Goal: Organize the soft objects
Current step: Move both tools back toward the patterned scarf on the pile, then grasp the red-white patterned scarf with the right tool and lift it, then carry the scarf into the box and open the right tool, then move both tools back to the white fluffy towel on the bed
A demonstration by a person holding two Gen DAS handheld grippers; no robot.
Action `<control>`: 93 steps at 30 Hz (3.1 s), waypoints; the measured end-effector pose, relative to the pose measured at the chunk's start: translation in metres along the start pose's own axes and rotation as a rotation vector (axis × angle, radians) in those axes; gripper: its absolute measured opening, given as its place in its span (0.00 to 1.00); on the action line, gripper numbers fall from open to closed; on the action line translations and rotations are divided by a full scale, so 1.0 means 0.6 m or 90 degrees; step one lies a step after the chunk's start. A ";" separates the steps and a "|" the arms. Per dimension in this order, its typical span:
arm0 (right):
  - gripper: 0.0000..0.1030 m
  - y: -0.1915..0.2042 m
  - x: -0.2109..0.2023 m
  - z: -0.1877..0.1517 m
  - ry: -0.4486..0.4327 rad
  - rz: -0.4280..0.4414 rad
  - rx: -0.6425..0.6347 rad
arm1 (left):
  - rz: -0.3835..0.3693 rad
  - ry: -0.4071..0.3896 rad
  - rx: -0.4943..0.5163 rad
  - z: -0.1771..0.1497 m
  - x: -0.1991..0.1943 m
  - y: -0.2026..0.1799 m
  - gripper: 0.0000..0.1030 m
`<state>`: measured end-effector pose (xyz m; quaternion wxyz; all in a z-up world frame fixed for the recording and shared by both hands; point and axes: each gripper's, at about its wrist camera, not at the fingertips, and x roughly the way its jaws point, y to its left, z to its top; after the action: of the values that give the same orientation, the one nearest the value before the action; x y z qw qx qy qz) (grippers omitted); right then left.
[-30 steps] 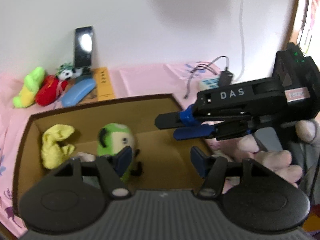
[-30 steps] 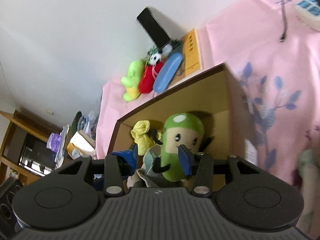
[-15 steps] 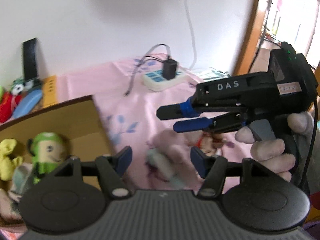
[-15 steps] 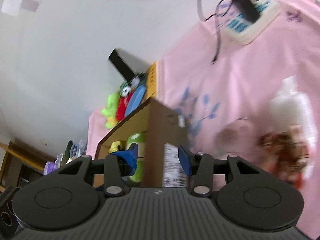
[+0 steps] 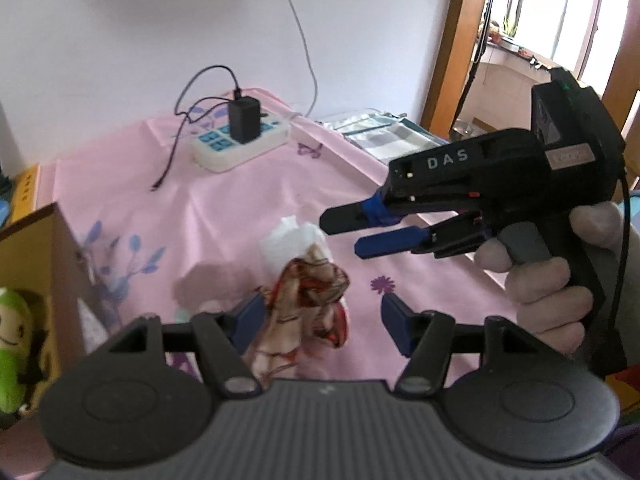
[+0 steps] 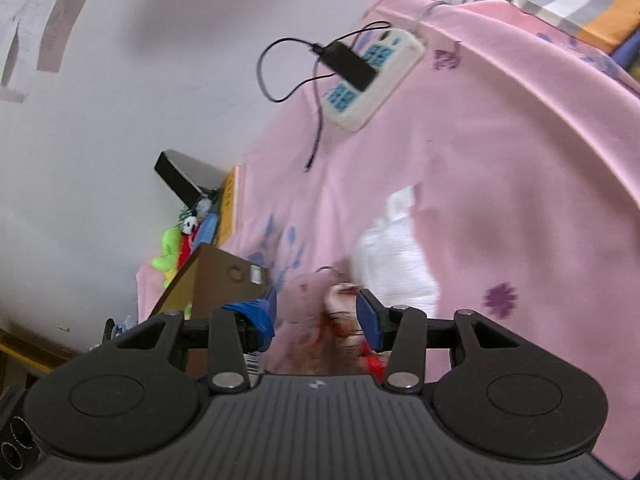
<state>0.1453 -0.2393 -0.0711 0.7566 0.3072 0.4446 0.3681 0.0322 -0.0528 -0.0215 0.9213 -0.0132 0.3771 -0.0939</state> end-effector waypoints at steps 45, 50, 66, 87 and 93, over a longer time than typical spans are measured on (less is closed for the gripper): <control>0.19 0.091 0.044 -0.036 0.110 0.148 -0.055 | -0.048 -0.087 -0.021 -0.001 -0.088 0.038 0.17; 0.19 0.159 0.069 -0.045 0.113 0.211 -0.059 | -0.020 -0.143 -0.014 -0.005 -0.161 0.085 0.17; 0.20 0.360 0.248 -0.125 0.171 0.274 -0.154 | 0.118 -0.154 -0.067 -0.077 -0.265 0.276 0.17; 0.23 0.362 0.310 -0.194 0.185 0.143 -0.180 | 0.159 -0.084 -0.162 -0.167 -0.262 0.367 0.40; 0.24 0.346 0.263 -0.183 0.122 0.129 -0.194 | 0.122 -0.091 -0.148 -0.139 -0.257 0.337 0.44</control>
<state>0.0403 0.0188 -0.0225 0.7076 0.1958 0.4204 0.5331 -0.1003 0.1777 0.0064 0.9429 -0.0903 0.3183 0.0396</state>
